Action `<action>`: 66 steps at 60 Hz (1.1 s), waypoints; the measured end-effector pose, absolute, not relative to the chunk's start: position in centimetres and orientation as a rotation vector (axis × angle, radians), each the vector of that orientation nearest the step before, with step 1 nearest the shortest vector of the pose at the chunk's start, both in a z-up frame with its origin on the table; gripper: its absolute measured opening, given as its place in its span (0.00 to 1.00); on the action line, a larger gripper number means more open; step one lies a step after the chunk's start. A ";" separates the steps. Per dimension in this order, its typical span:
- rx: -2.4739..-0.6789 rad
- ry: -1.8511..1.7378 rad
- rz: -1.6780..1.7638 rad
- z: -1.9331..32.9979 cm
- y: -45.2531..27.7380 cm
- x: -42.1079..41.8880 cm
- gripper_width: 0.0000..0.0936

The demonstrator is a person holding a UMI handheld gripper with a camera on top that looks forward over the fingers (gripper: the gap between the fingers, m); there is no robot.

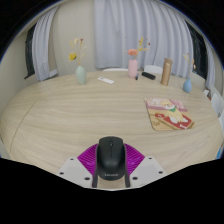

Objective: Arrange mouse

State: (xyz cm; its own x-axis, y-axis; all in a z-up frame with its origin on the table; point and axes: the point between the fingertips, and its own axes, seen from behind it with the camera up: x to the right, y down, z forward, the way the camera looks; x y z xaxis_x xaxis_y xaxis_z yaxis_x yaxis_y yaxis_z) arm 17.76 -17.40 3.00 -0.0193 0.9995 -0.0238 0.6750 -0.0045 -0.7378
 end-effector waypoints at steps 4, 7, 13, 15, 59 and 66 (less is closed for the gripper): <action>-1.713 -1.726 0.818 6.0 -16.0 16.0 0.39; -1.706 -1.685 0.839 8.5 -14.2 14.0 0.39; -1.673 -1.611 0.859 12.4 -8.6 8.9 0.39; -1.650 -1.589 0.848 13.2 -6.3 7.2 0.39; -1.698 -1.695 0.691 -0.1 11.8 0.2 0.92; -1.695 -1.668 0.724 3.3 11.0 1.8 0.91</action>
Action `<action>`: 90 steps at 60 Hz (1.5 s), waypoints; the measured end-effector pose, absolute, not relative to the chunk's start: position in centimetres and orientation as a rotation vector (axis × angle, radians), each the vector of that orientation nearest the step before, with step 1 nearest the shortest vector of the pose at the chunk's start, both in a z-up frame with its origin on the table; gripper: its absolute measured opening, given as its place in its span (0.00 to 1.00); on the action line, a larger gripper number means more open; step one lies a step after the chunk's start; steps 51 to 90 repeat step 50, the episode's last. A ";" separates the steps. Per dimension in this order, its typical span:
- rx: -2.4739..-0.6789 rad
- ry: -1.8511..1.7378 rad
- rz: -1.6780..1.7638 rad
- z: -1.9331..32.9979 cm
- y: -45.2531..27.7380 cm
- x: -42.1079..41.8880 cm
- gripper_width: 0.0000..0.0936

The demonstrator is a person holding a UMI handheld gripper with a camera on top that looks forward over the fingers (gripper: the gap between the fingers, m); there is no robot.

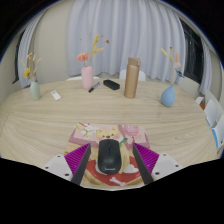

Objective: Arrange mouse

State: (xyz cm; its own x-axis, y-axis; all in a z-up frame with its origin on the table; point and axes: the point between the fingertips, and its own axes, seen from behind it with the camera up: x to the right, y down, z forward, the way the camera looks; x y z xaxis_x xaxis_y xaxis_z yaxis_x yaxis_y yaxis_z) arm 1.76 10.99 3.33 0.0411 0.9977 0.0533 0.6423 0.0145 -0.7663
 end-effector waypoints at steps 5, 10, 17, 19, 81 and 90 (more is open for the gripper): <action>-1.695 -1.660 0.716 6.1 9.7 4.3 0.91; -1.696 -1.671 0.716 8.1 7.1 7.8 0.92; -1.709 -1.697 0.729 9.7 3.1 12.9 0.91; -1.709 -1.709 0.734 9.9 2.0 14.2 0.91; -1.711 -1.722 0.669 9.5 -2.6 23.0 0.92; -1.711 -1.722 0.669 9.5 -2.6 23.0 0.92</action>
